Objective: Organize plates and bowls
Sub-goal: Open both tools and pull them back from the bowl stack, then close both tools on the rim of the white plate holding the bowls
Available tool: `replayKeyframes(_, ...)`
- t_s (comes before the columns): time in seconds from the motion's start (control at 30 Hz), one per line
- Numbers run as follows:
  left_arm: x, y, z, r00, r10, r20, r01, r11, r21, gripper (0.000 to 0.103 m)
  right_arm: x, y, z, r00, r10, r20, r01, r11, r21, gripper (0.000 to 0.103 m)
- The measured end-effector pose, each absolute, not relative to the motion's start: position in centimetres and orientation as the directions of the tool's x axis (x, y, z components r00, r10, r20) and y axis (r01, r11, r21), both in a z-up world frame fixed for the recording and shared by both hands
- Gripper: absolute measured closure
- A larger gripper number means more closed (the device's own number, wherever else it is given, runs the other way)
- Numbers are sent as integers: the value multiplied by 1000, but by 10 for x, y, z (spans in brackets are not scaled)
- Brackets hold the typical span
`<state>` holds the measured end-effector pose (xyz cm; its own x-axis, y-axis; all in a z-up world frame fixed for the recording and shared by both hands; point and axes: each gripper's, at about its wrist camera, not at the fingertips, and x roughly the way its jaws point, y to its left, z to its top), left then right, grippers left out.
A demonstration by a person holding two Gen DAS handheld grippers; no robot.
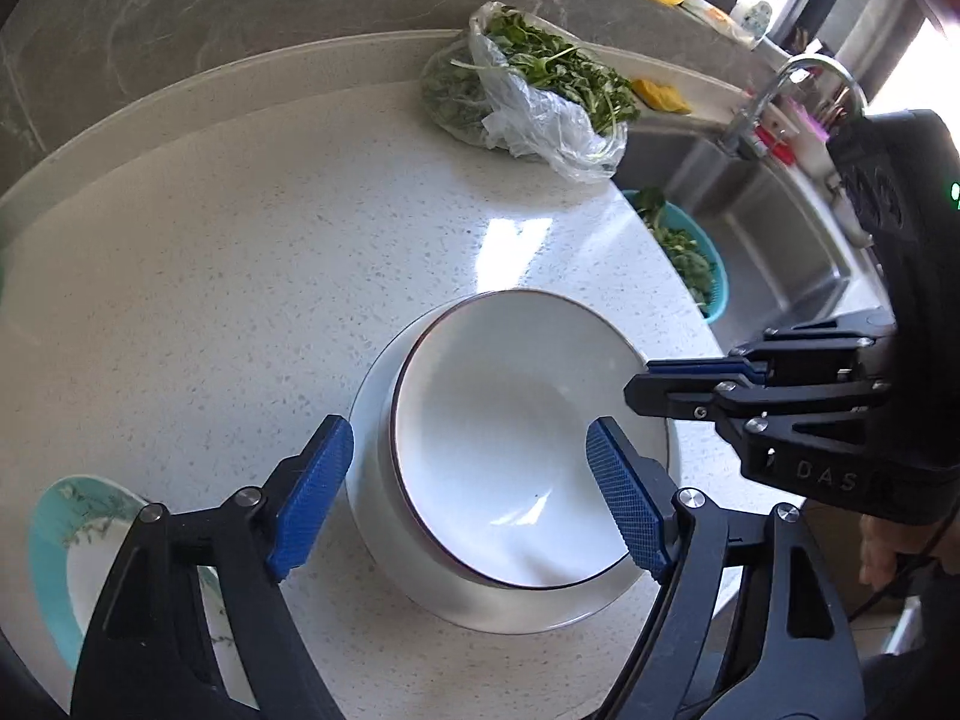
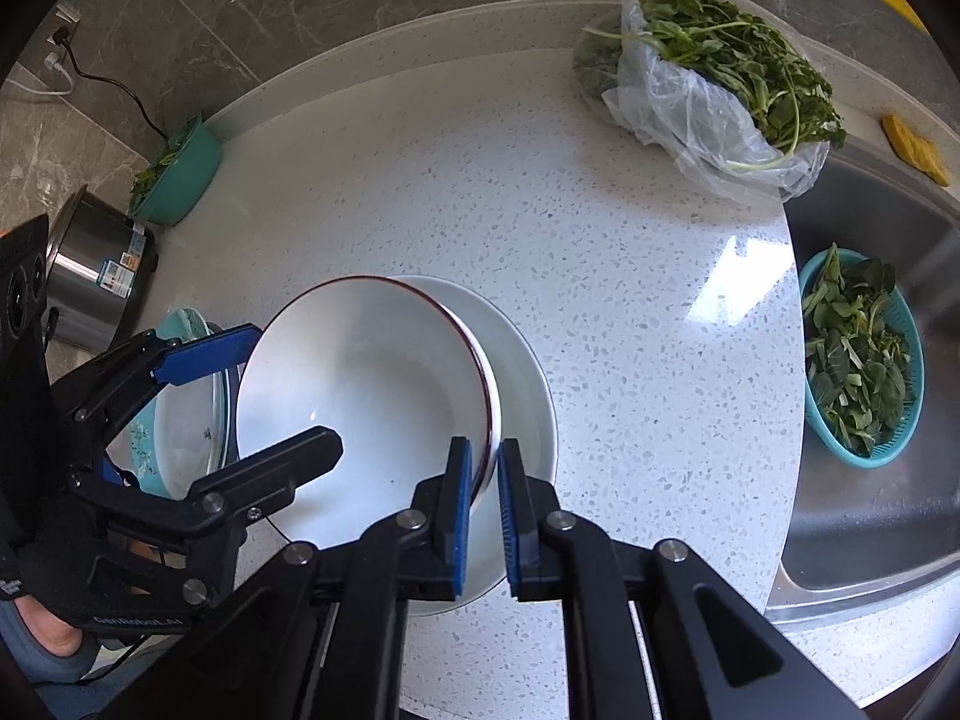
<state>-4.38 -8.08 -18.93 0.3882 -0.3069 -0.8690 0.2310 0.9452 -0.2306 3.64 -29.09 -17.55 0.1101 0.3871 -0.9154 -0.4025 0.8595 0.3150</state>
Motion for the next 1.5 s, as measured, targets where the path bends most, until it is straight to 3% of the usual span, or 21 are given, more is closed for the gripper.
replayKeyframes(0.37, -51, -62, -161, 431, -329, -840, 248, 938, -241, 24, 40, -295, -162, 124, 384, -915, -376, 872, 315, 87)
replayKeyframes(0.43, -58, -56, -151, 457, -336, -824, 237, 938, -252, 24, 40, -302, -151, 133, 421, -897, -373, 860, 348, 60)
replayKeyframes(0.47, -63, -54, -148, 465, -337, -818, 234, 939, -254, 24, 40, -307, -144, 143, 445, -884, -379, 850, 367, 35)
replayKeyframes(0.5, -68, -51, -143, 478, -334, -812, 227, 940, -254, 24, 40, -311, -139, 151, 465, -872, -390, 839, 380, 20)
replayKeyframes(0.53, -72, -48, -140, 487, -329, -809, 215, 943, -254, 24, 41, -314, -133, 152, 490, -858, -411, 821, 396, 17)
replayKeyframes(0.6, -80, -44, -137, 492, -324, -808, 193, 946, -261, 23, 48, -323, -127, 133, 540, -831, -453, 779, 434, 17)
replayKeyframes(0.7, -98, -36, -136, 530, -271, -803, 108, 961, -254, 0, 66, -335, -131, 111, 554, -825, -498, 750, 436, 17)
replayKeyframes(1.0, -146, -37, -167, 485, -45, -873, -362, 899, -248, 0, 119, -346, -171, -67, 562, -824, -602, 636, 483, 21)
replayKeyframes(1.23, -166, -47, -190, 433, 21, -901, -488, 846, -215, 0, 121, -336, -190, -152, 557, -816, -631, 581, 515, 24)
replayKeyframes(1.5, -170, -52, -218, 441, 11, -897, -527, 813, -249, 1, 116, -324, -199, -186, 531, -827, -667, 549, 503, 28)
